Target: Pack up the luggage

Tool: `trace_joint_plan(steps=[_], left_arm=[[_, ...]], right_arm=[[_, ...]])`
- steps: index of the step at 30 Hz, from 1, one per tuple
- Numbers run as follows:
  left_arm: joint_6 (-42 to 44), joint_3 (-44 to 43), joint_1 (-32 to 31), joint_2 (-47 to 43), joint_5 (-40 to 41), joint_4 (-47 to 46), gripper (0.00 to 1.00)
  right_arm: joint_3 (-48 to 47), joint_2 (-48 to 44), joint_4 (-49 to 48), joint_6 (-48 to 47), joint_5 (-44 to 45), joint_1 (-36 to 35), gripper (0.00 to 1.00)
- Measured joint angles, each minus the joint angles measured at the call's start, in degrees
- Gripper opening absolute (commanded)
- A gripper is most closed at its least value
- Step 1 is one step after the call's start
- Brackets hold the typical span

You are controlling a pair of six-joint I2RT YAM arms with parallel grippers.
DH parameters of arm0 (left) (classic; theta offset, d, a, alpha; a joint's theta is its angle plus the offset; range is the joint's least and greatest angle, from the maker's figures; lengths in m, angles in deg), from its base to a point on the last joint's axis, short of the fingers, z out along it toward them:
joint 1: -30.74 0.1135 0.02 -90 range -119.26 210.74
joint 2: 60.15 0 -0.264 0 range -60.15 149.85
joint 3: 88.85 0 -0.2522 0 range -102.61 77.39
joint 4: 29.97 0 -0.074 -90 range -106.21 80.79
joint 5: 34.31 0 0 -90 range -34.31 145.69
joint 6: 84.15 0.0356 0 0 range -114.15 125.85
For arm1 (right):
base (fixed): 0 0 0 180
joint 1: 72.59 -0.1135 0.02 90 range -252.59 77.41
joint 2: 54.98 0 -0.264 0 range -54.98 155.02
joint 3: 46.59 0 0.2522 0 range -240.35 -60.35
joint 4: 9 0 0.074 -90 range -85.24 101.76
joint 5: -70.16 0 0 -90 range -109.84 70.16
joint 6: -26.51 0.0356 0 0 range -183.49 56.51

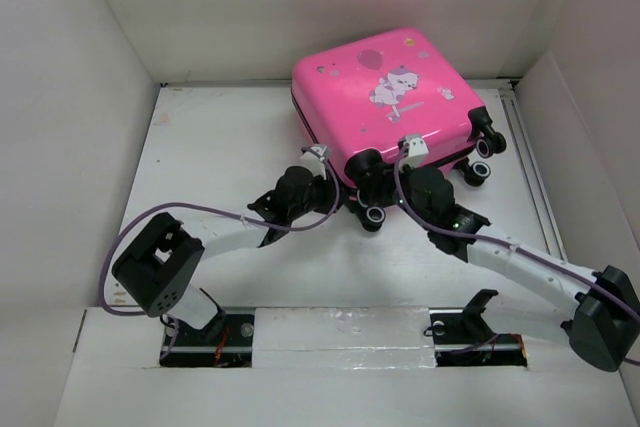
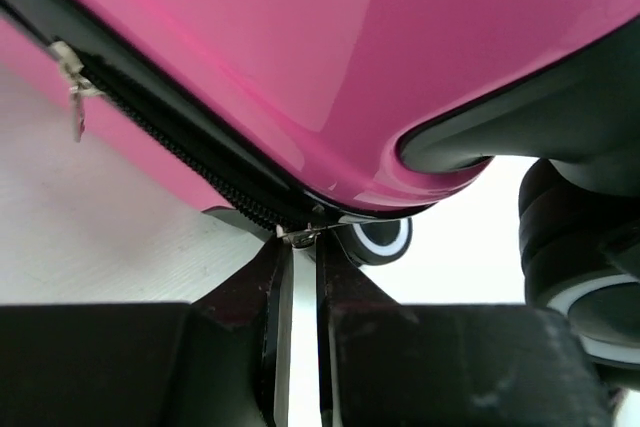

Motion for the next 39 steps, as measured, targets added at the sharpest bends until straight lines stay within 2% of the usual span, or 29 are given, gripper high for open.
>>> trace_joint_plan(steps=[5, 10, 19, 22, 23, 24, 25, 26, 29, 30, 31, 32, 33, 34, 38, 39], left_arm=[[-0.1, 0.1, 0.3, -1.6, 6.2, 2.7, 0.0], [-1.4, -0.2, 5.0, -2.7, 13.3, 5.7, 0.0], [-3.3, -4.7, 4.3, -2.5, 19.5, 13.5, 0.0], [-4.4, -5.3, 4.6, -2.6, 21.9, 15.0, 0.35], [-4.7, -5.3, 5.3, -2.9, 24.2, 15.8, 0.48], [-5.0, -5.0, 6.5, -3.5, 25.9, 16.3, 0.66], [-5.2, -4.3, 7.5, -4.7, 27.3, 16.6, 0.71], [-5.8, -3.3, 8.6, -6.6, 28.4, 17.0, 0.74], [-6.3, 0.5, 9.6, -15.4, 29.8, 17.9, 0.8], [-6.6, 1.7, 9.6, -19.0, 29.7, 18.1, 0.88], [-6.8, 2.6, 9.3, -22.3, 29.6, 18.2, 0.89], [-7.1, 3.2, 9.0, -25.3, 29.3, 18.1, 1.0], [-7.2, 3.9, 8.6, -28.1, 29.2, 18.0, 1.0], [-7.5, 4.4, 8.3, -30.2, 28.9, 17.9, 1.0], [-8.0, 7.3, 6.9, -36.1, 26.1, 18.1, 1.0], [-8.2, 8.3, 6.7, -36.9, 24.9, 17.9, 1.0]], right_arm=[[1.5, -2.7, -0.4, 0.4, -0.4, 0.5, 0.0], [2.6, -5.5, 0.2, 0.6, -1.1, 0.8, 0.0], [2.8, -6.1, 0.0, 0.9, -3.0, 0.8, 0.0], [2.8, -6.4, 0.2, 0.8, -3.9, 0.6, 0.0], [2.8, -6.6, 0.3, 0.7, -4.2, 0.4, 0.06], [2.8, -6.8, 0.5, 0.6, -4.4, 0.3, 0.12], [2.8, -7.1, 0.9, 0.5, -4.7, 0.3, 0.21], [2.8, -7.5, 1.4, 0.4, -5.0, 0.3, 0.44], [2.3, -8.0, 3.3, 0.1, -5.0, 0.3, 0.72], [2.1, -8.0, 4.2, -0.2, -4.9, 0.3, 0.83], [1.9, -7.9, 5.3, -0.4, -4.9, 0.3, 0.86], [1.6, -7.4, 6.0, -0.6, -4.7, 0.3, 0.89], [1.4, -6.8, 6.6, -0.7, -4.6, 0.3, 0.96], [1.3, -5.9, 6.9, -0.8, -4.4, 0.3, 0.98], [1.1, -1.6, 8.0, -1.0, -3.6, 0.4, 0.98], [1.1, -0.5, 7.8, -1.0, -3.6, 0.3, 0.94]])
